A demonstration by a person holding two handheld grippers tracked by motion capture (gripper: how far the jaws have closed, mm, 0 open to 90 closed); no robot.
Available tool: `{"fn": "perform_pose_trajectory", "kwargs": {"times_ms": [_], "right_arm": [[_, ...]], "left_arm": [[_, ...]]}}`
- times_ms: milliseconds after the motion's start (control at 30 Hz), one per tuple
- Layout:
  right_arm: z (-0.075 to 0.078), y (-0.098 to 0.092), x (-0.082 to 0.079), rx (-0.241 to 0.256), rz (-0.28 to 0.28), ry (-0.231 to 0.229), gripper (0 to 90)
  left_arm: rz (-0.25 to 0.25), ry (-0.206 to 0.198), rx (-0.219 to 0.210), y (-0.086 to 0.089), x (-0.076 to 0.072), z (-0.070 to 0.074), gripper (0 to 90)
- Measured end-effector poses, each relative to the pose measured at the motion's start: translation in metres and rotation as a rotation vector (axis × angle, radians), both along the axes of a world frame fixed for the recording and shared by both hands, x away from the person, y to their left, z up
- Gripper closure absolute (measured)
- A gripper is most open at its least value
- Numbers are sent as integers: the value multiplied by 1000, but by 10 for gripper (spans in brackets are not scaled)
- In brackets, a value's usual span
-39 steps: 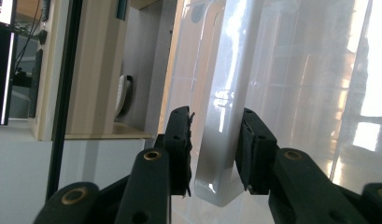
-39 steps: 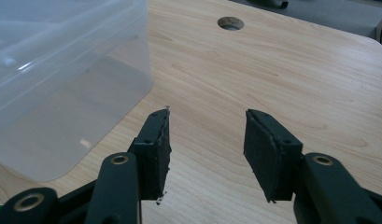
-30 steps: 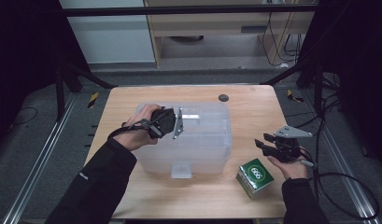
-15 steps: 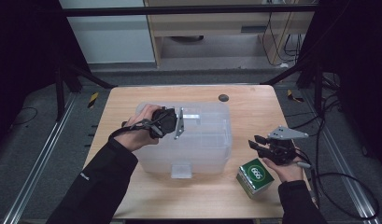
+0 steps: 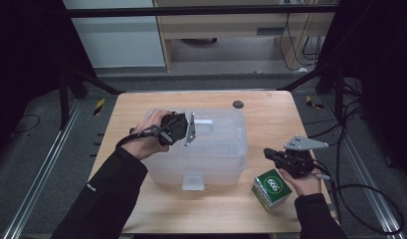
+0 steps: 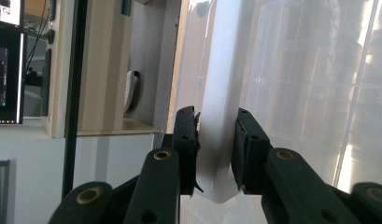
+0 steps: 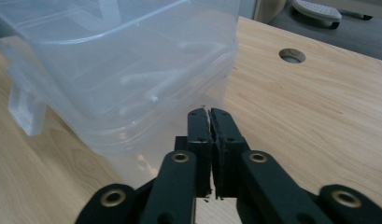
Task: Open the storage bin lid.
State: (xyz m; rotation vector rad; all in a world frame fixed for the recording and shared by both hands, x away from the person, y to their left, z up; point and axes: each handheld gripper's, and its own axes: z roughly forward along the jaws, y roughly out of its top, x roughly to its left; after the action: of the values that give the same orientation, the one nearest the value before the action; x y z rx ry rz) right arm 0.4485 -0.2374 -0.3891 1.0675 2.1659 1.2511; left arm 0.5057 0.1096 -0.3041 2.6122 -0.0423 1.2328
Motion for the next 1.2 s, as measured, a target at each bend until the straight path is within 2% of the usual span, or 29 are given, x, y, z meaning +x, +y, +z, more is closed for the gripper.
{"fn": "perform_pose_trajectory", "kwargs": {"times_ms": [200, 800, 867, 1033, 1200], "right_arm": [[1, 2, -2, 19, 11, 9, 900], [-4, 17, -4, 30, 59, 31, 900], [-5, 18, -4, 31, 62, 29, 900], [-3, 21, -5, 32, 69, 22, 900], [-1, 27, -6, 36, 83, 21, 900]], "left_arm": [[12, -6, -13, 0, 4, 4, 724], [46, -21, -49, 0, 22, 15, 712], [50, -17, -69, 1, 26, 17, 710], [43, -20, -82, 1, 31, 18, 707], [66, -21, -88, 0, 34, 20, 706]]}}
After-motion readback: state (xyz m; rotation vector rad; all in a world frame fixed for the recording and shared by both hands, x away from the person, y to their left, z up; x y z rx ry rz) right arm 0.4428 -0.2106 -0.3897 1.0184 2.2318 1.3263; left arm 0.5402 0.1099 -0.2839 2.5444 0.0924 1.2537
